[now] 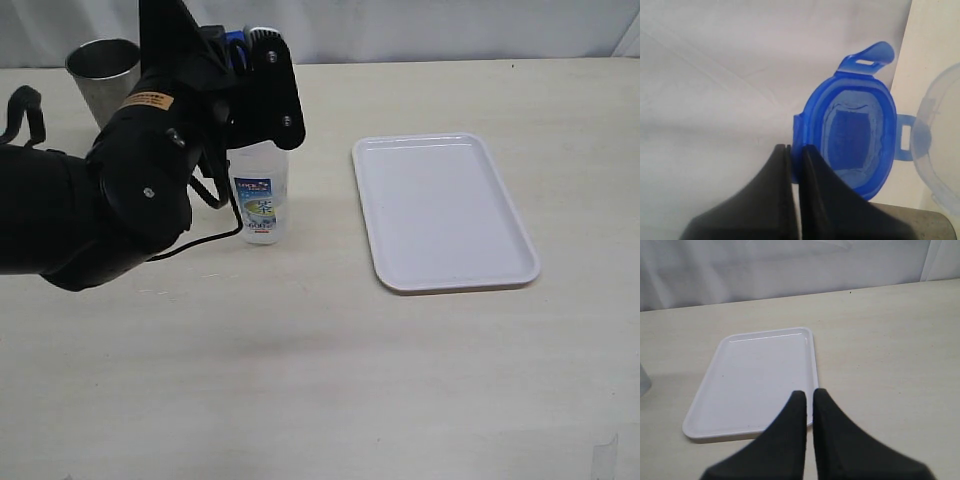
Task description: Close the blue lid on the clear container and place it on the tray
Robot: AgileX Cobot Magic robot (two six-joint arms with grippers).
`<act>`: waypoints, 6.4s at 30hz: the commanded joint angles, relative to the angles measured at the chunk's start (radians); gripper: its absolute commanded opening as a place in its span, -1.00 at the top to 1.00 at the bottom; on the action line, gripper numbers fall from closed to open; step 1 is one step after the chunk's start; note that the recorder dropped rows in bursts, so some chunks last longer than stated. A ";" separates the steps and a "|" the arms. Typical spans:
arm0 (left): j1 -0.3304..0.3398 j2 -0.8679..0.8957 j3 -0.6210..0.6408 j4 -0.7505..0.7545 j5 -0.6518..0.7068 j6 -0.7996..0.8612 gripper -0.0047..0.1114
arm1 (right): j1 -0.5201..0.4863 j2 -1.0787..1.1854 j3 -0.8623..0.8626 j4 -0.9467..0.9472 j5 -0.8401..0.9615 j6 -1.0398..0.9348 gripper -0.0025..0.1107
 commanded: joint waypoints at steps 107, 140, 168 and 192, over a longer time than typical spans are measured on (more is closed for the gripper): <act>-0.058 -0.007 0.060 -0.140 0.195 0.030 0.92 | 0.000 -0.005 0.002 0.004 0.000 0.003 0.88; -0.099 -0.007 0.060 -0.201 0.153 0.030 0.92 | 0.000 -0.005 0.002 0.004 0.000 0.003 0.88; -0.128 -0.007 0.060 -0.229 0.136 0.030 0.92 | 0.000 -0.005 0.002 0.004 0.000 0.003 0.88; -0.128 -0.007 0.060 -0.248 0.111 0.030 0.92 | 0.000 -0.005 0.002 0.004 0.000 0.003 0.88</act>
